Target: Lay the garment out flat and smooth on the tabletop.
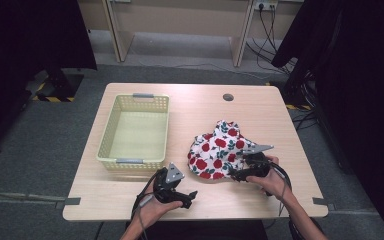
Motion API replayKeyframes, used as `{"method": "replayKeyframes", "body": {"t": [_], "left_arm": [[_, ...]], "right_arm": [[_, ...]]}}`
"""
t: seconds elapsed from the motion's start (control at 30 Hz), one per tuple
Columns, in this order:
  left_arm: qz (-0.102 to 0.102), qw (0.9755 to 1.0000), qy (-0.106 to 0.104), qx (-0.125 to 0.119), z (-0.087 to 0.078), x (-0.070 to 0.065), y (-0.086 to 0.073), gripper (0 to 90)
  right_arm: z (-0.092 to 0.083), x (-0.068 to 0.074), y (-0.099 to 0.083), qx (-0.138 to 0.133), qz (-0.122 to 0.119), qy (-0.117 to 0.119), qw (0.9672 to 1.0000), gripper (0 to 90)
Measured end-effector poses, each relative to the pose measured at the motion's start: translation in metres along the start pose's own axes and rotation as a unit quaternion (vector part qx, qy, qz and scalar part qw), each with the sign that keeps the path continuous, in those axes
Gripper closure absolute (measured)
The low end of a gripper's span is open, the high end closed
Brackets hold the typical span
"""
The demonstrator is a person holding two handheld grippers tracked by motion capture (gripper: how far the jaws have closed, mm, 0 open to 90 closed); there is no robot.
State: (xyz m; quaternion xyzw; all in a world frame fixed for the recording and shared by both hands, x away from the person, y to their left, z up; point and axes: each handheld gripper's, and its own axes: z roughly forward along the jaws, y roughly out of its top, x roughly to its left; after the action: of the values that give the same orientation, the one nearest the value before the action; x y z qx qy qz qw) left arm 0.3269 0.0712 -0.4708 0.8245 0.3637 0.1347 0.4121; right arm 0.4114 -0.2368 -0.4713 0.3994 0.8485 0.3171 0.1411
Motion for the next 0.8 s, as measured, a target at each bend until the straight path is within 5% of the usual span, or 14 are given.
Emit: {"method": "replayKeyframes", "body": {"t": [0.8], "left_arm": [[-0.006, 0.9999, 0.006, -0.008, 0.006, 0.002, 0.011, 3.8]], "right_arm": [[-0.045, -0.022, -0.045, 0.02, 0.008, -0.018, 0.9996, 19.1]]}}
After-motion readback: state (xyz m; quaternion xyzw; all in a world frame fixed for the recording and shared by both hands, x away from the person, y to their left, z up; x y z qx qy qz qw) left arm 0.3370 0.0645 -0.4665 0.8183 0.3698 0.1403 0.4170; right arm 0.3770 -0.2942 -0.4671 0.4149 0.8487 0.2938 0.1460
